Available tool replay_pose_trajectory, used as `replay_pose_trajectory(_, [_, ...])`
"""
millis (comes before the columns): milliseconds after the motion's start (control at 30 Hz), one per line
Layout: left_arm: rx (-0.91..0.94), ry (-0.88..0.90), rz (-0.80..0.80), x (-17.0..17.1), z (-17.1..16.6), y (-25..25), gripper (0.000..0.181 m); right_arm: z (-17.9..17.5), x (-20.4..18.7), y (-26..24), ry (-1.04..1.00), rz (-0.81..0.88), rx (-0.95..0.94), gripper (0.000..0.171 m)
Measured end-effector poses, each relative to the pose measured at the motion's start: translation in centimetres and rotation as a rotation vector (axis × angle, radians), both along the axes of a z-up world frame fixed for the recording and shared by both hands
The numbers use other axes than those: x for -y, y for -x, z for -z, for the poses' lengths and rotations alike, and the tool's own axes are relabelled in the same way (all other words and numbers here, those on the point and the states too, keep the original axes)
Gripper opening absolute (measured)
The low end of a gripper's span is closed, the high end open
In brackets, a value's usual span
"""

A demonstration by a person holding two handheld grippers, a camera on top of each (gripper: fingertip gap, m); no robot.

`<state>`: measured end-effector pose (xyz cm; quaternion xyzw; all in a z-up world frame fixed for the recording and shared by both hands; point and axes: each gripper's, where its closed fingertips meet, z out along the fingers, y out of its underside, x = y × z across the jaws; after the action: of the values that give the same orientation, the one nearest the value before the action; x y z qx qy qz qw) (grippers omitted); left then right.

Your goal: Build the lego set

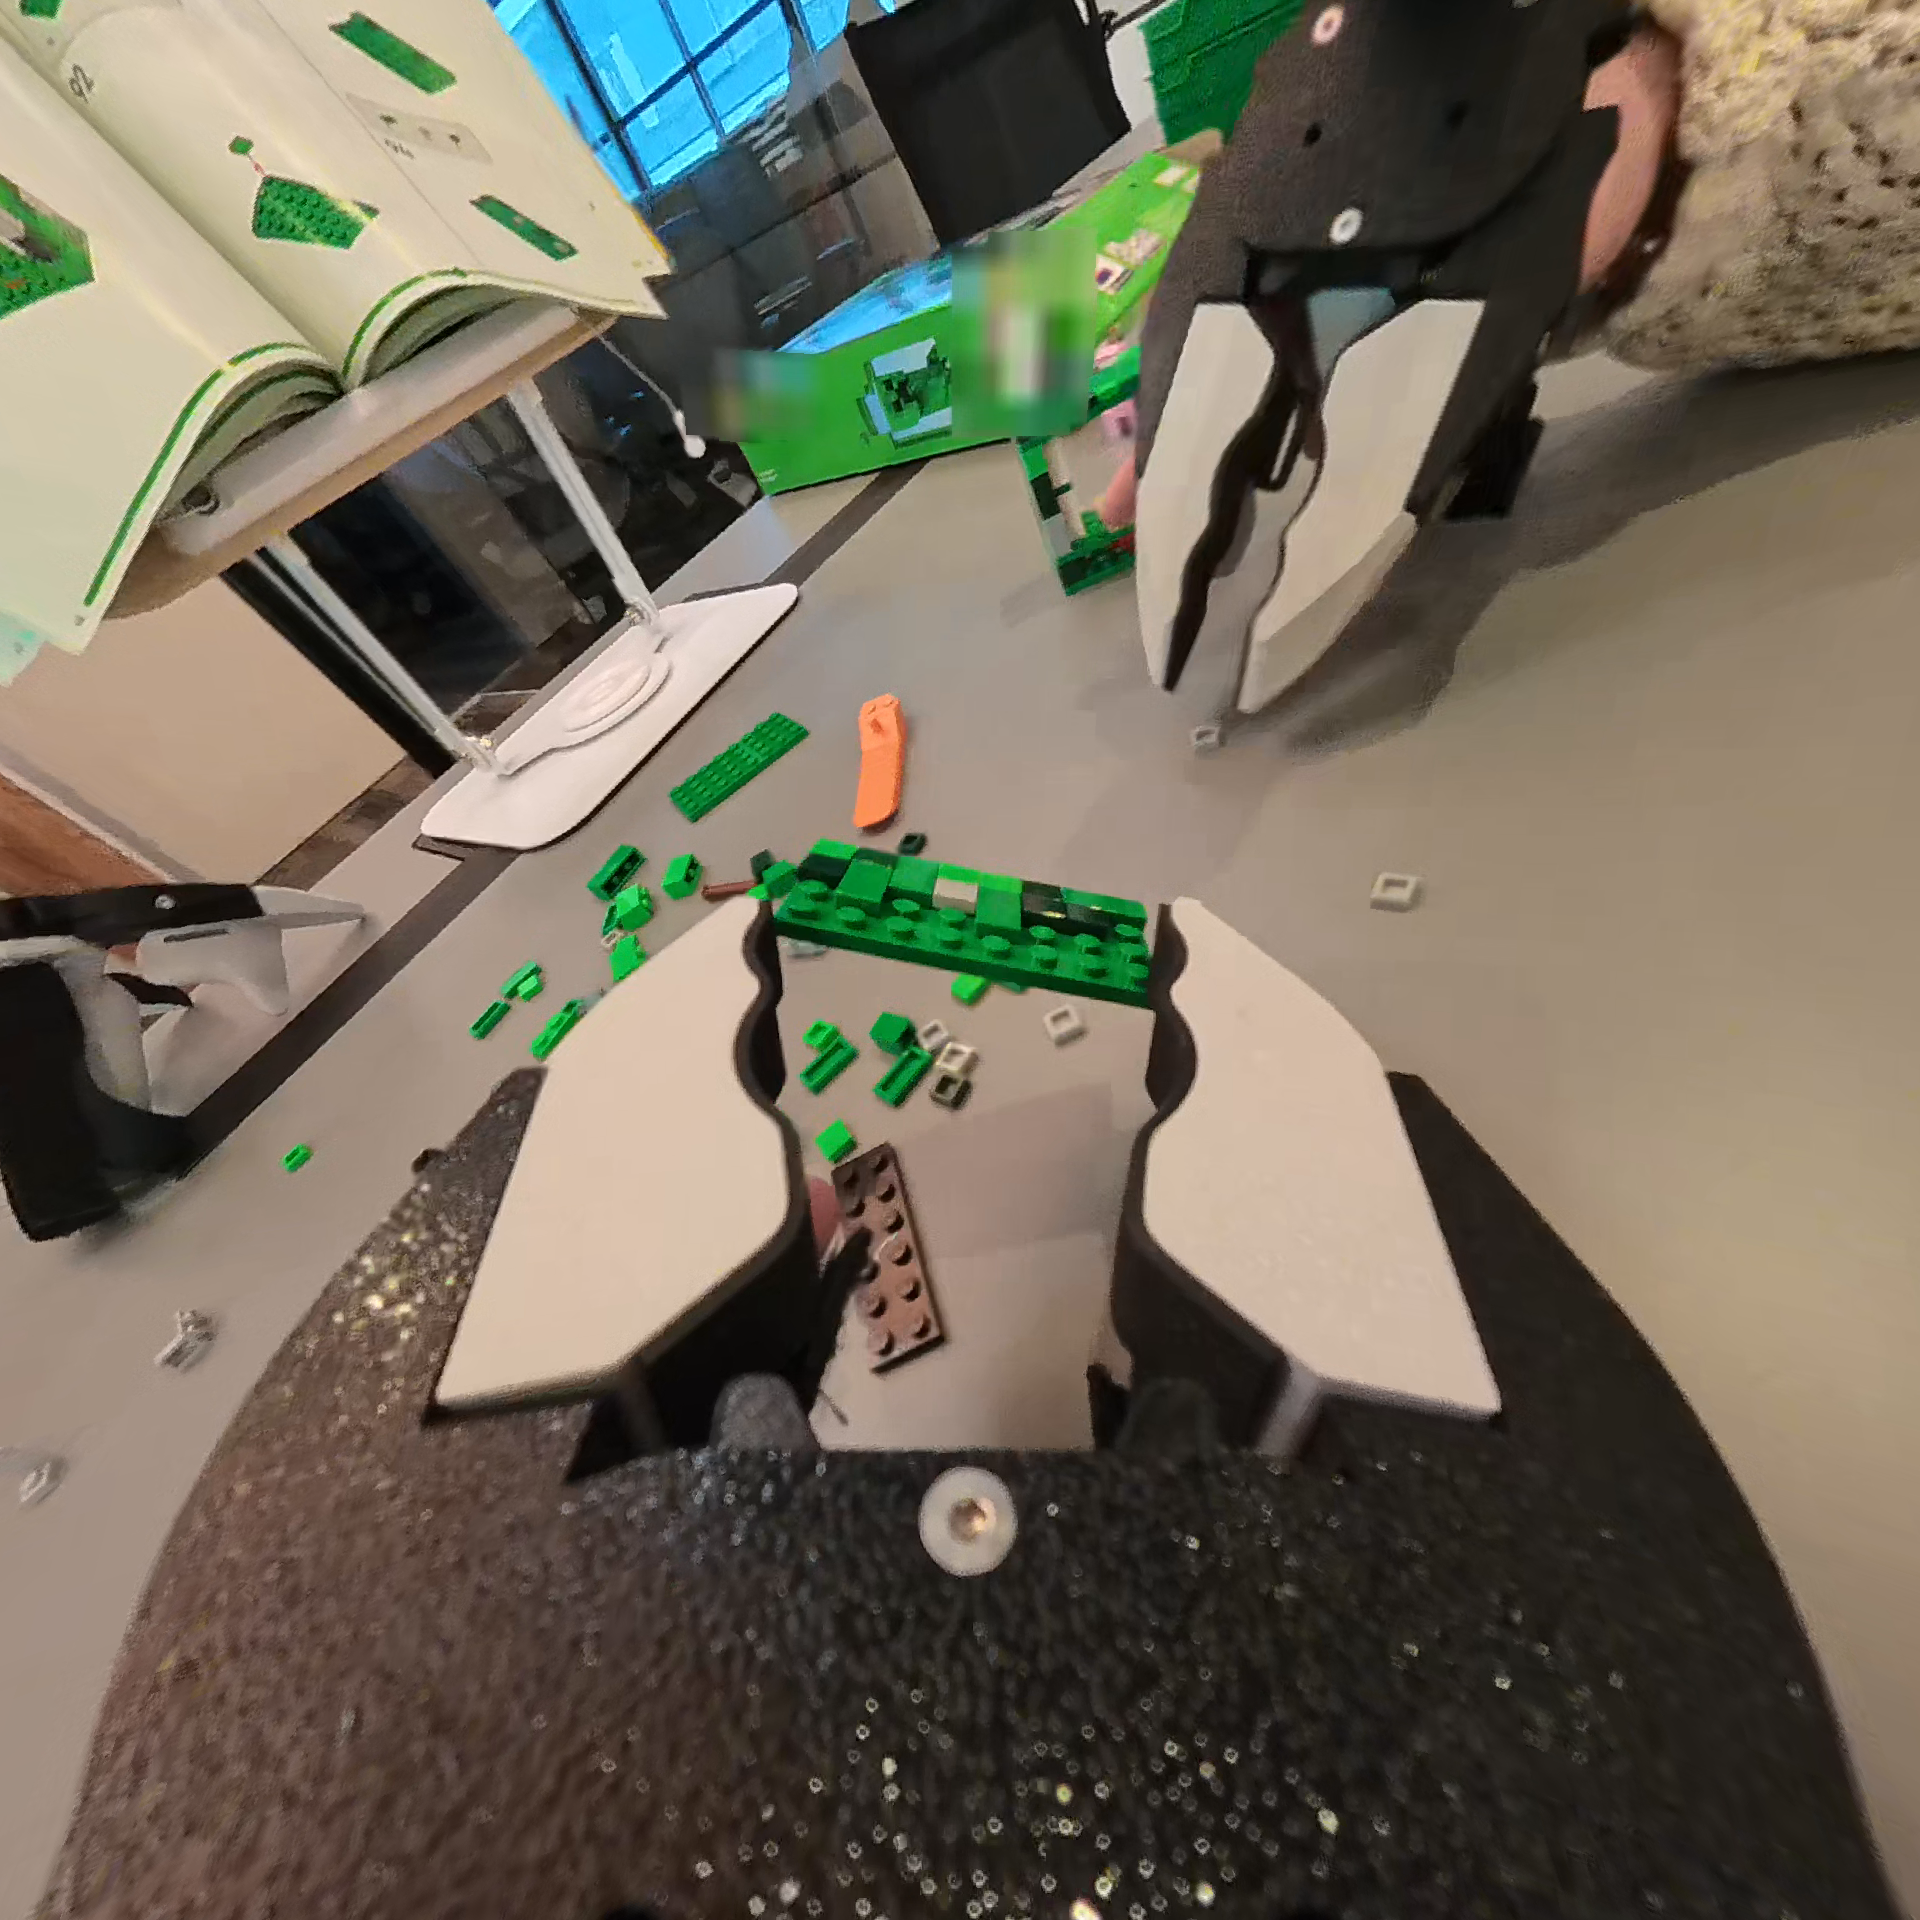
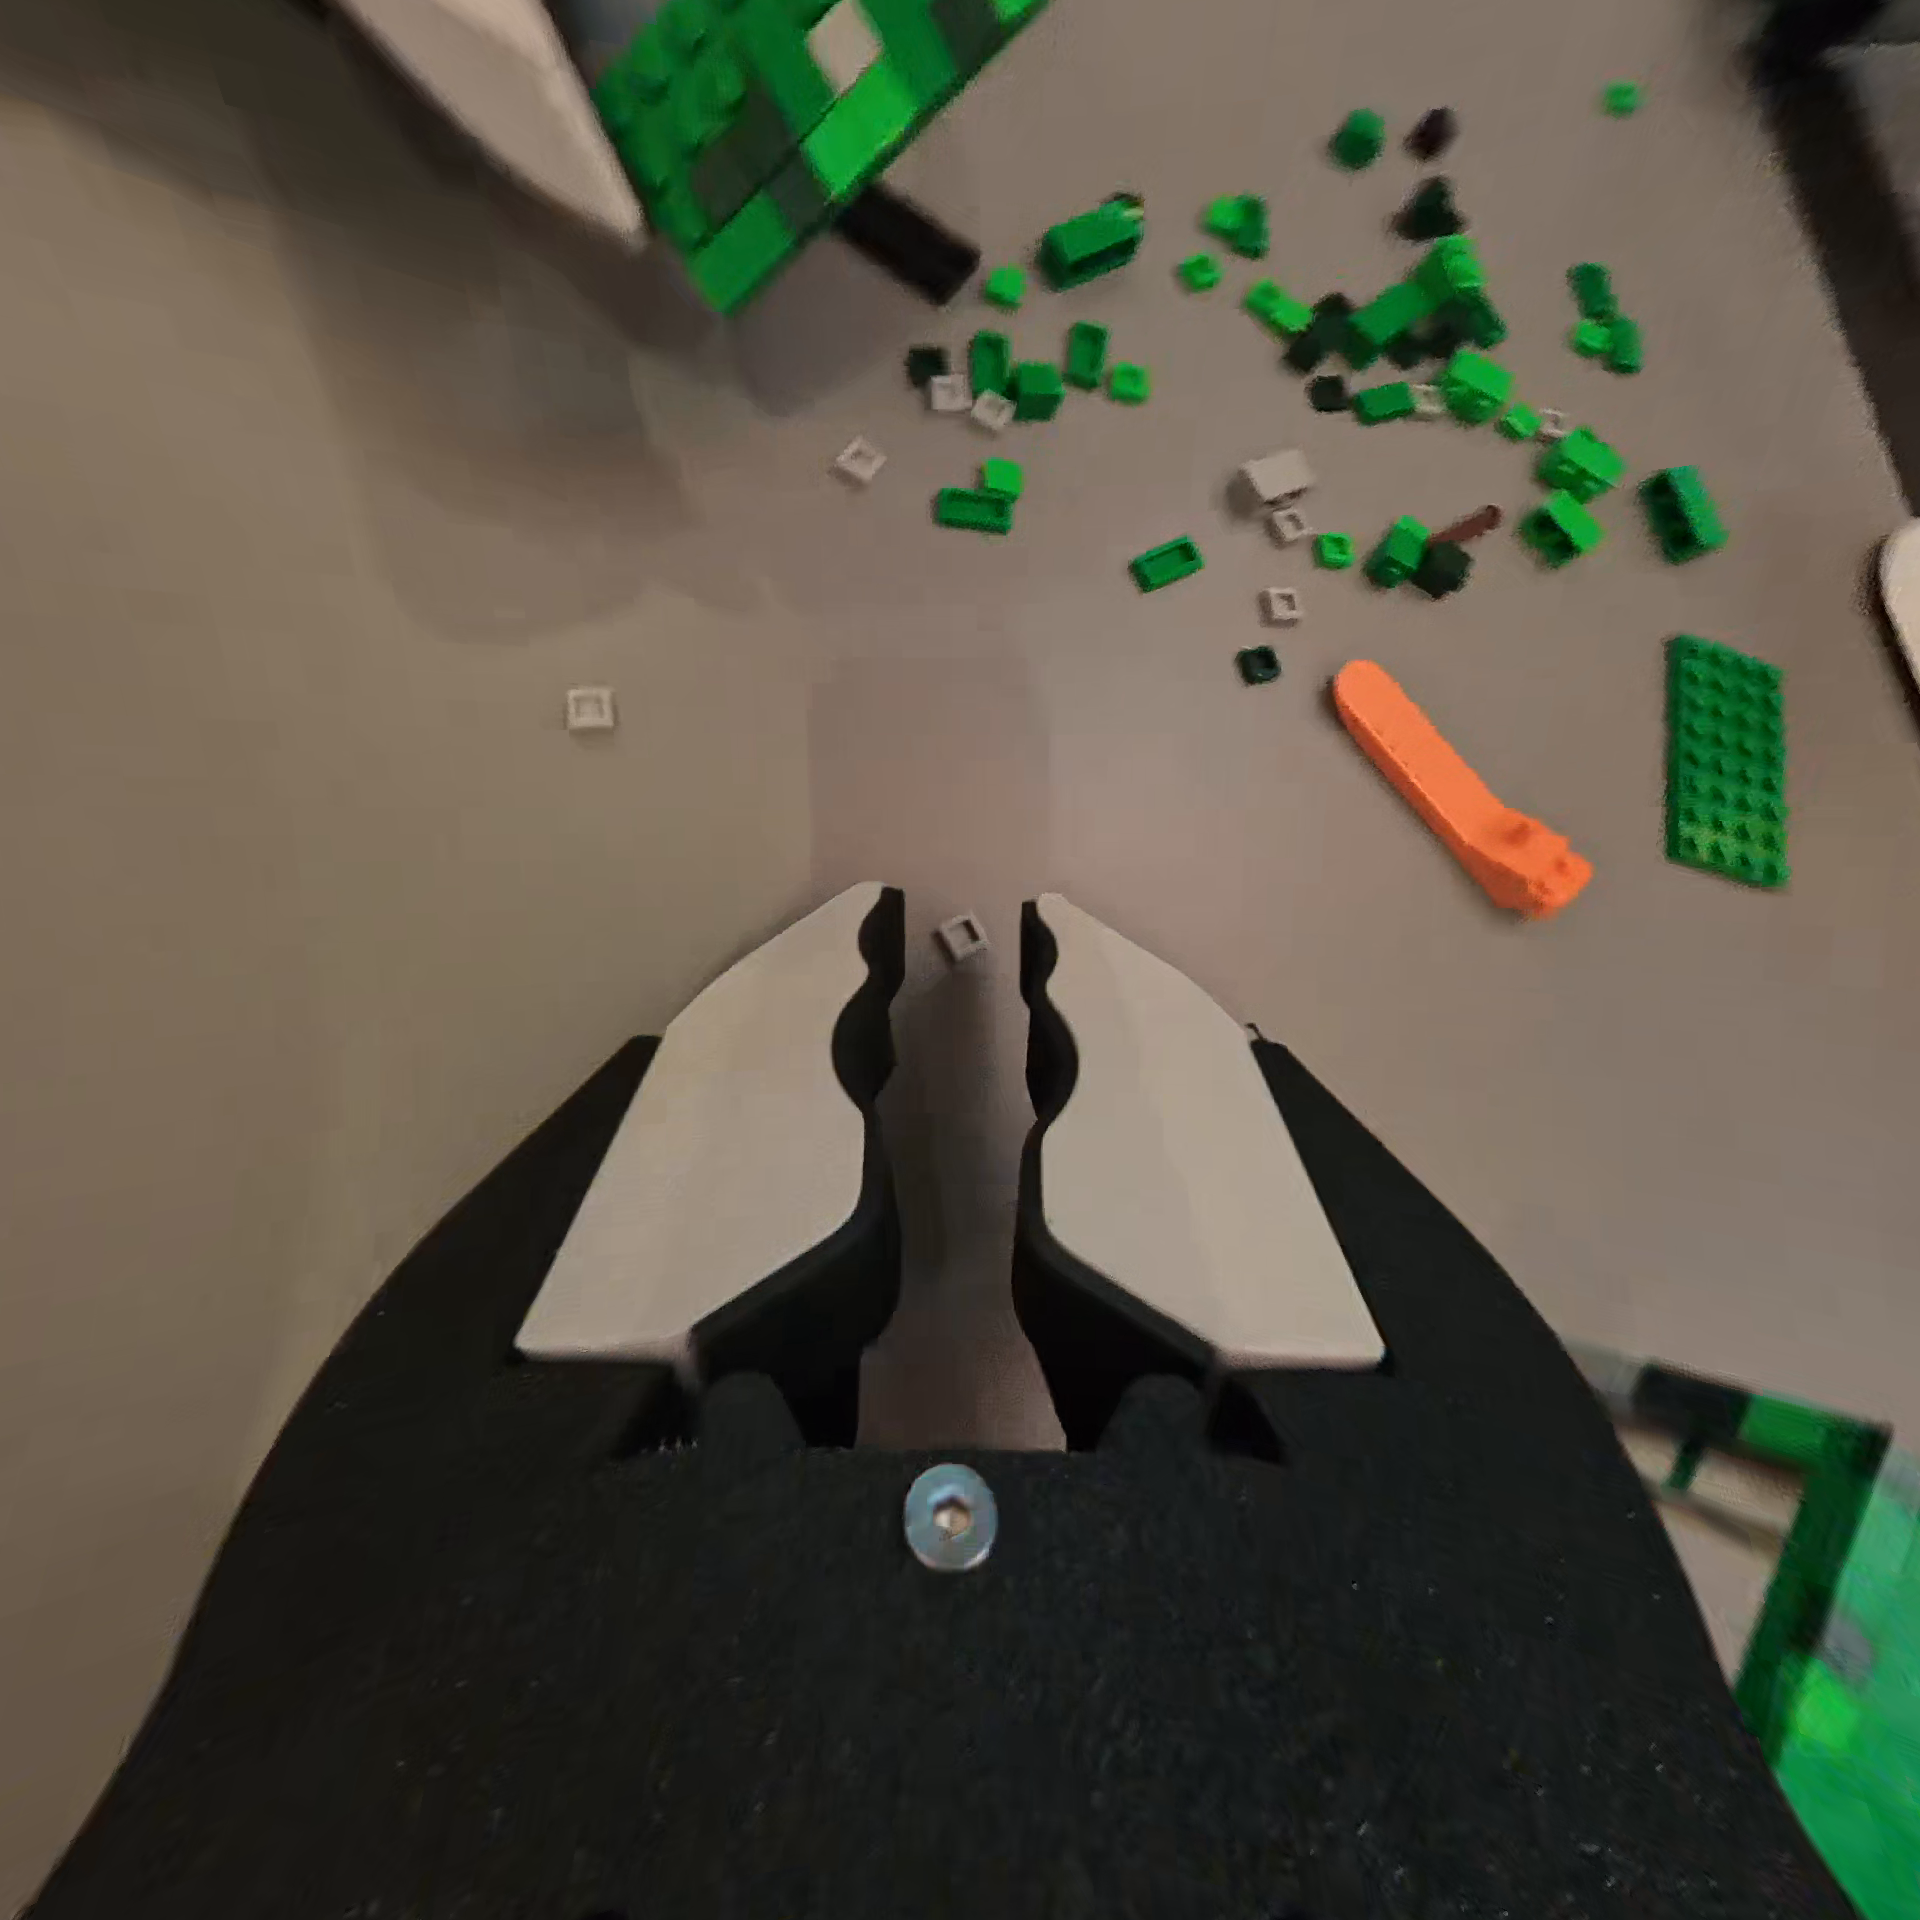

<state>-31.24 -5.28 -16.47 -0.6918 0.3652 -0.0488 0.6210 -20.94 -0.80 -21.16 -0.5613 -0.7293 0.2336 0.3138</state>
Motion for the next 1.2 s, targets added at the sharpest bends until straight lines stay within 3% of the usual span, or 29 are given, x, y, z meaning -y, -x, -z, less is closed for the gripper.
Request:
replay_pose_trajectory(567, [-0.023,-0.001,0.023,0.2,0.2,-0.6,0.068,1.4,-0.1,0.1,0.091,0.062,0.019,0.009])
replay_pose_trajectory(700, [-0.013,-0.002,0.021,0.2,0.1,-0.5,0.068,0.2,0.4,0.3,-0.161,-0.039,-0.048,0.008])
replay_pose_trajectory(833, [-0.011,-0.001,0.022,0.2,0.1,-0.5,0.068,-2.0,1.4,0.4,-0.622,-0.182,-0.109,0.002])
replay_pose_trajectory(900, [-0.012,-0.001,0.023,0.2,0.2,-0.6,0.068,-2.3,2.1,0.3,-0.689,-0.208,-0.103,0.004])
replay_pose_trajectory(1033, [-0.008,-0.001,0.023,0.2,0.1,-0.6,0.068,-3.1,2.3,0.2,-0.621,-0.173,-0.153,0.004])
replay_pose_trajectory(1200, [-0.012,-0.001,0.025,0.2,0.2,-0.6,0.068,-2.2,2.1,-0.5,-0.266,-0.095,-0.129,0.009])
